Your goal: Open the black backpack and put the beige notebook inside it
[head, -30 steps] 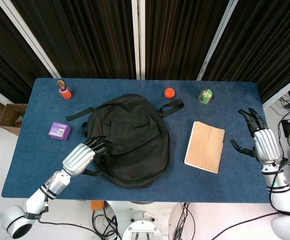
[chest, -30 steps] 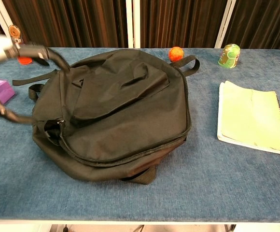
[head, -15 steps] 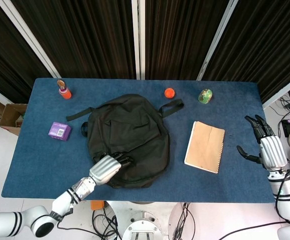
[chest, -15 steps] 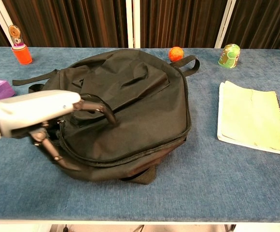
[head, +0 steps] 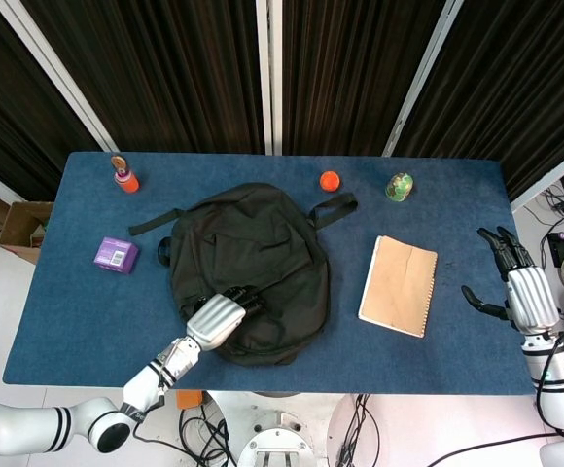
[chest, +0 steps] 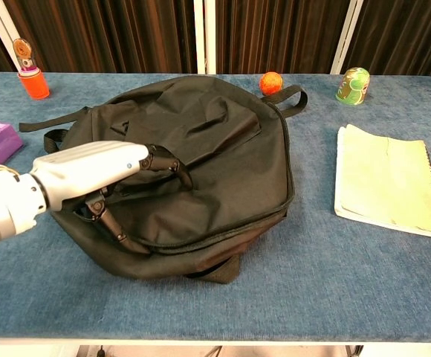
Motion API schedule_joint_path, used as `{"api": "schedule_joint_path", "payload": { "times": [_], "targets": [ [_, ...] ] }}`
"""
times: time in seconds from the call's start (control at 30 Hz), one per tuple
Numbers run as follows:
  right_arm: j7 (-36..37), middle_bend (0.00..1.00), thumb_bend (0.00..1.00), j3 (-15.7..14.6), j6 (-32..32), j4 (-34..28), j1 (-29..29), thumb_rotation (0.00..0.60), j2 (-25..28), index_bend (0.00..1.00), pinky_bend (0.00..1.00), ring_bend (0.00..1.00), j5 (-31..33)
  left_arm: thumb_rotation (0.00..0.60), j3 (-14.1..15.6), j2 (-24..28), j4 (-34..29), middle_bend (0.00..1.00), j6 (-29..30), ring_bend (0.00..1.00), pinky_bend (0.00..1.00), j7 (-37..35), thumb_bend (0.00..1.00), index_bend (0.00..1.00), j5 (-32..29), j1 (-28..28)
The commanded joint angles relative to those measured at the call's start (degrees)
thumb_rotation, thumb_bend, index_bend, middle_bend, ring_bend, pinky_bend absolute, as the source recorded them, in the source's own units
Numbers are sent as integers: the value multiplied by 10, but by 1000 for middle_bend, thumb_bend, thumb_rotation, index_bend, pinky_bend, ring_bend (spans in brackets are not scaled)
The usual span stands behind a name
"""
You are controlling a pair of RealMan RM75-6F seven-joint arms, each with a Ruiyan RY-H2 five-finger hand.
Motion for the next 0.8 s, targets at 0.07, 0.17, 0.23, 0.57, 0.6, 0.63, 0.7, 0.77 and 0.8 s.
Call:
{"api": "schedule_joint_path", "payload": {
  "times": [0.07, 0.17, 0.23, 0.57, 0.6, 0.63, 0.7, 0.77, 0.8],
  "targets": [
    [2, 156, 239, 0, -1, 3, -1, 600, -2, 75, 205, 37, 1, 600, -6, -18, 24, 343, 22, 214, 230, -29, 177, 361, 13, 5],
    [4, 156, 239, 0, -3, 5, -1, 600, -2, 76, 205, 37, 1, 600, -10, -30, 40, 427, 45, 287, 262, -59, 248, 417, 27, 10],
    [5, 156, 239, 0, -4, 6, -1, 600, -3, 76, 205, 37, 2, 600, -11, -35, 48, 458, 59, 318, 282, -82, 286, 441, 34, 14],
    [5, 156, 239, -11, -13, 4, 1, 600, 4, 75, 205, 37, -13, 600, -62, -54, 75, 623, 139, 483, 411, -170, 343, 586, 33, 31],
    [3, 156, 238, -17, -18, 3, 2, 600, 8, 76, 205, 37, -18, 600, -71, -50, 69, 625, 138, 484, 412, -178, 346, 587, 23, 31],
    [-3, 156, 238, -23, -24, 1, 2, 600, 13, 76, 205, 37, -23, 600, -81, -44, 62, 625, 135, 484, 412, -185, 348, 588, 13, 30],
    [-23, 157, 239, -37, -38, -3, 4, 600, 25, 76, 205, 37, -34, 600, -108, -31, 44, 625, 125, 484, 412, -200, 348, 588, -20, 27],
    [-48, 161, 240, -50, -56, -4, 6, 600, 34, 82, 205, 37, -42, 600, -138, -14, 21, 622, 99, 484, 412, -221, 351, 587, -66, 22],
    [-59, 163, 239, -56, -66, -4, 8, 600, 38, 88, 205, 37, -45, 600, -151, -5, 11, 620, 84, 483, 412, -230, 353, 588, -89, 19]
  ]
}}
